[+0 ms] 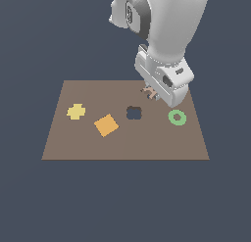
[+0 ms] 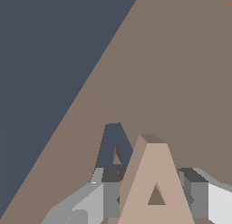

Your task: Insert a designated object into the corresponding slot on a board.

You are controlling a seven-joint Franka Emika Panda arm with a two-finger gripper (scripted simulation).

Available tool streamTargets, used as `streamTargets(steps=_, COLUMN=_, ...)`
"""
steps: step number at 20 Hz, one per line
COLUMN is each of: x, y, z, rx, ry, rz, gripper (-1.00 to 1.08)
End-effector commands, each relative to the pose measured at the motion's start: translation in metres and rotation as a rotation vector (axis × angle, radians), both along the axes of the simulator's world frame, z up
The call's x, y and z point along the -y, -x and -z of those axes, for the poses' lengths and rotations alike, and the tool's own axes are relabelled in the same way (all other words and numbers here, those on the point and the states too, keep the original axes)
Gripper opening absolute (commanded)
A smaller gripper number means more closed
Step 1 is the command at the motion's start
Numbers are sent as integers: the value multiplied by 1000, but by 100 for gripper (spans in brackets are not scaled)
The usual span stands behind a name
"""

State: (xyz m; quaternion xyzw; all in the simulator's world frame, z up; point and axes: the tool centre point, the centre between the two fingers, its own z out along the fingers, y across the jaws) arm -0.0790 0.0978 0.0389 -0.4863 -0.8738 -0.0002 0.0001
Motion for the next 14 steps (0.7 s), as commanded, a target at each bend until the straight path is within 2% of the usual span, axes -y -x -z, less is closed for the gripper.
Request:
streamTargets(steps=1, x=2, y=9, z=-1, rx=1, ry=0, rz=-46, gripper=-100)
streamTargets(steps=7, x=5, y=19, z=-1, rx=1, ry=0, rz=-100, gripper=-100)
streamTargets(steps=14, x=5, y=19, z=3, rx=1, ry=0, rz=-102, gripper=-100)
